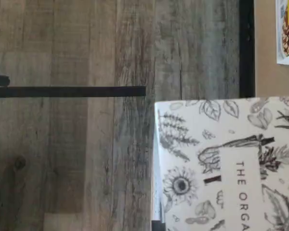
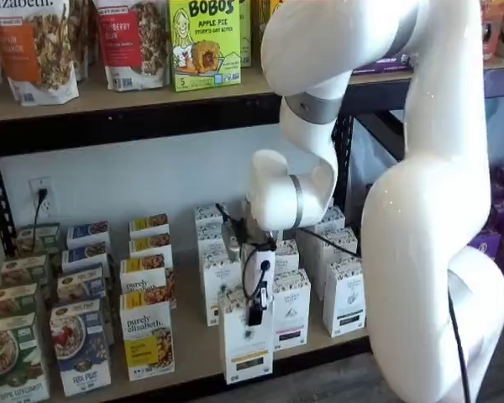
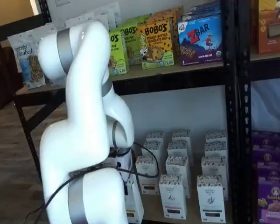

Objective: Pick up the white box with a yellow strip in the middle, on the bottom shelf, the fourth box from the left

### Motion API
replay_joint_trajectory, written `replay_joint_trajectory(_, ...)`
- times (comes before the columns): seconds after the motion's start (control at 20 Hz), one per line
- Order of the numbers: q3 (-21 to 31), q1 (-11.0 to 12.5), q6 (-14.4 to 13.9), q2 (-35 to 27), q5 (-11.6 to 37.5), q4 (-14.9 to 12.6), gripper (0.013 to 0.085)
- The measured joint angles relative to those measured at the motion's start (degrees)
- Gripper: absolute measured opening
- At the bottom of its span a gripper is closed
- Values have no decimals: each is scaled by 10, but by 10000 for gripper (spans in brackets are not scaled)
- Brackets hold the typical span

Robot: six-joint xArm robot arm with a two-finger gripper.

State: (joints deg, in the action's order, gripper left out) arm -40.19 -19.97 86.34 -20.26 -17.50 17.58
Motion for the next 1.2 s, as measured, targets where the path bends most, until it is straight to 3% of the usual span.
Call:
replay_joint_trajectory(0.35,22,0,-16,41,-15,-15,450)
replay_joint_trajectory(0.8,39,10,-55,91,-47,-63,450)
replay_joint_trajectory(1.2,47,16,-69,134,-88,-82,450)
